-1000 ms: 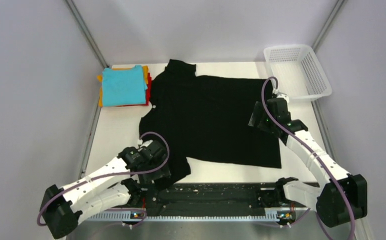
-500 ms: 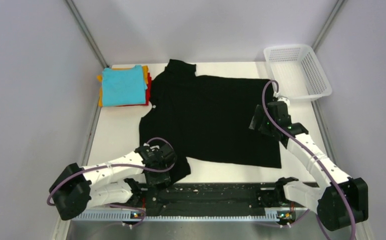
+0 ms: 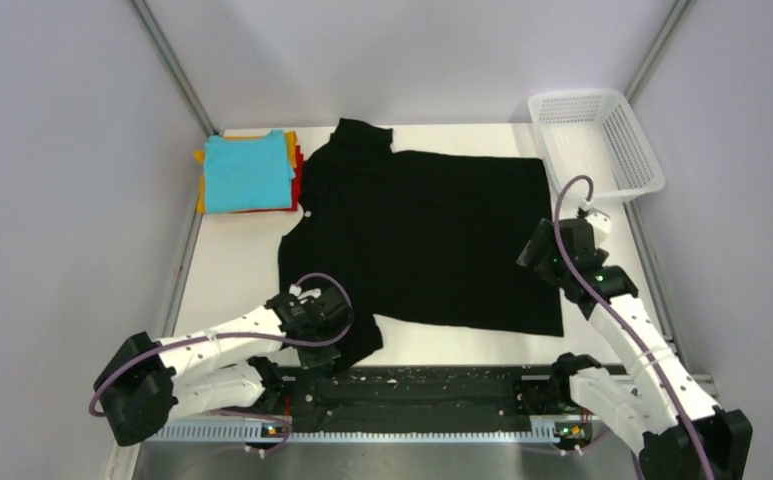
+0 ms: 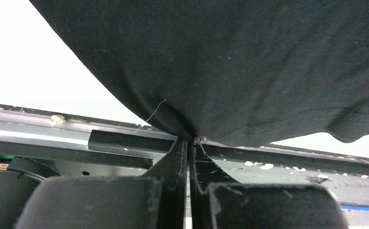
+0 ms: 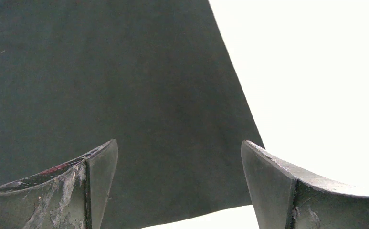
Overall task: Fold and stack the t-shirts
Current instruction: Grab the side of the flattened tshirt closest away from the robot with both arms
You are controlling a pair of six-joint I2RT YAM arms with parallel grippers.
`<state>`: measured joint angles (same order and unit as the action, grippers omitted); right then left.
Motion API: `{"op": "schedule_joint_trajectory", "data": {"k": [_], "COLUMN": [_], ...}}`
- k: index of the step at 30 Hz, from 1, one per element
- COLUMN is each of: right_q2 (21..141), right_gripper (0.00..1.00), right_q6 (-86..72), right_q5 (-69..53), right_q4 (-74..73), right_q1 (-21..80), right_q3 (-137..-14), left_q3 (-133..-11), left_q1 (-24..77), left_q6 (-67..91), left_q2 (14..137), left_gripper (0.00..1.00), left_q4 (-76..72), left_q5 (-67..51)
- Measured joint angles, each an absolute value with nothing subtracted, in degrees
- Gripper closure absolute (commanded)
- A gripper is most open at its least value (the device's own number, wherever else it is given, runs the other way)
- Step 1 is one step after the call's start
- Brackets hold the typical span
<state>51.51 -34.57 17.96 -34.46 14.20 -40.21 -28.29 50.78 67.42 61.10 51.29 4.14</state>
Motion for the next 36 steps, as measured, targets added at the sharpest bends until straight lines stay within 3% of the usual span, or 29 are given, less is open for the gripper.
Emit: {"op": "schedule_joint_trajectory", "data": {"k": [13,28,31,36], "right_q2": [32.0,28.2,28.3,29.8], "right_gripper": [0.02,0.17,0.26,0.61], "right_q6": [-54.9,-67.1,-67.8,-67.9], "right_q5": [13.6,16.5,17.7,20.3], "right_q4": [-47.2,-49.7,-48.0,-45.6], "right_q1": [11.0,11.0,11.0,11.0], "right_q3": [-26.5,-18.0,-17.5,-16.5], "left_q3": [-30.1,-36.7,-37.1,-39.2], "left_q1": [50.8,50.8,50.8,50.7], "left_q6": [67.4,64.4,63.7,62.4], "left_q2": [55.6,60.9,61.3,62.5], "left_gripper": [1.00,1.00,1.00,1.00], "left_q4": [52.8,57.3,57.9,58.3], "left_q5": [3.4,5.0,5.0,5.5]}}
